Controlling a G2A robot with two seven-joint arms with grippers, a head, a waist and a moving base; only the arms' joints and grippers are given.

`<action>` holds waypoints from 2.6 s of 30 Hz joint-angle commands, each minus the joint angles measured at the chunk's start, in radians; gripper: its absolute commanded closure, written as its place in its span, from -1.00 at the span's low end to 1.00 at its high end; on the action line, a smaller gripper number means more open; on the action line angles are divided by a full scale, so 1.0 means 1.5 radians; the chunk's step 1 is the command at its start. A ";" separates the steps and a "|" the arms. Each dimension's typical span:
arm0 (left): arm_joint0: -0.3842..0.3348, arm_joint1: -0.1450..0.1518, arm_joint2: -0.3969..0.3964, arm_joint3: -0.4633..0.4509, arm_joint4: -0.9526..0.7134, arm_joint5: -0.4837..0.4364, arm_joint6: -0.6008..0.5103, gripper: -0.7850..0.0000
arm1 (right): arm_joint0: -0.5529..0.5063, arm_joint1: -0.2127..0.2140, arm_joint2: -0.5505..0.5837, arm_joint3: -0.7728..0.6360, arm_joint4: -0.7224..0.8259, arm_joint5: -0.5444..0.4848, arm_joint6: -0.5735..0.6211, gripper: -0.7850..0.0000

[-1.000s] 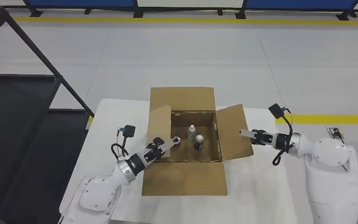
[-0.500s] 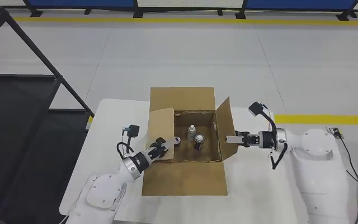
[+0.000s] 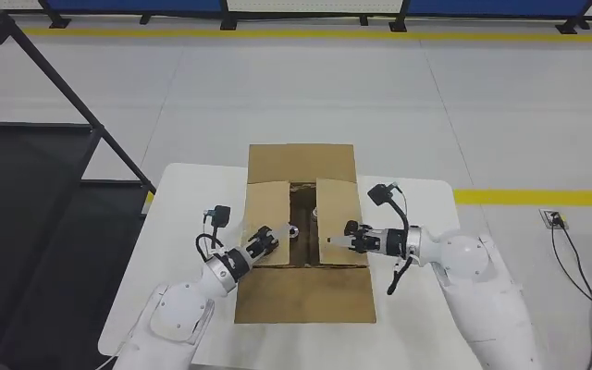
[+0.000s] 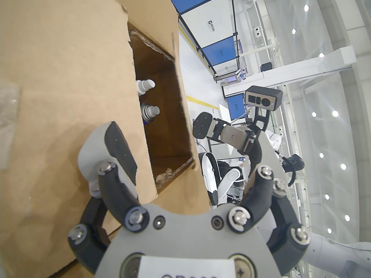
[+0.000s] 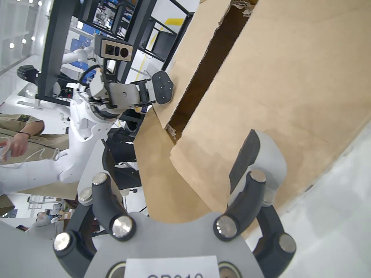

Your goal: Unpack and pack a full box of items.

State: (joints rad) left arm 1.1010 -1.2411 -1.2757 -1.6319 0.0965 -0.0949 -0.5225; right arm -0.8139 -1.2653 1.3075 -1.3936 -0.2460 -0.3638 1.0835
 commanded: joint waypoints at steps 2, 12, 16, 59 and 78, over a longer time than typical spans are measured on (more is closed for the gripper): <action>0.000 0.000 -0.001 0.000 -0.002 -0.001 -0.002 -1.00 | -0.003 -0.001 -0.023 -0.006 -0.044 0.003 -0.039 -1.00; 0.000 0.002 0.005 0.003 0.008 0.005 -0.007 -1.00 | -0.011 0.001 -0.065 -0.036 -0.115 0.020 -0.089 -1.00; -0.004 0.001 0.018 0.005 0.035 0.008 0.002 -1.00 | -0.015 0.004 -0.064 -0.042 -0.111 0.018 -0.089 -1.00; 0.138 0.030 -0.225 -0.119 -0.033 -0.009 0.059 -1.00 | -0.071 0.068 0.052 0.016 0.063 -0.061 0.045 -1.00; 0.193 0.054 -0.290 -0.107 0.043 -0.031 -0.098 -1.00 | -0.074 0.085 0.033 -0.001 0.120 -0.074 0.066 -1.00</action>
State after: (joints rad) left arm 1.3826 -1.1638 -1.7039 -1.7907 0.1404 -0.1372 -0.6368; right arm -0.9217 -1.1400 1.3490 -1.3913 -0.0561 -0.4838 1.1996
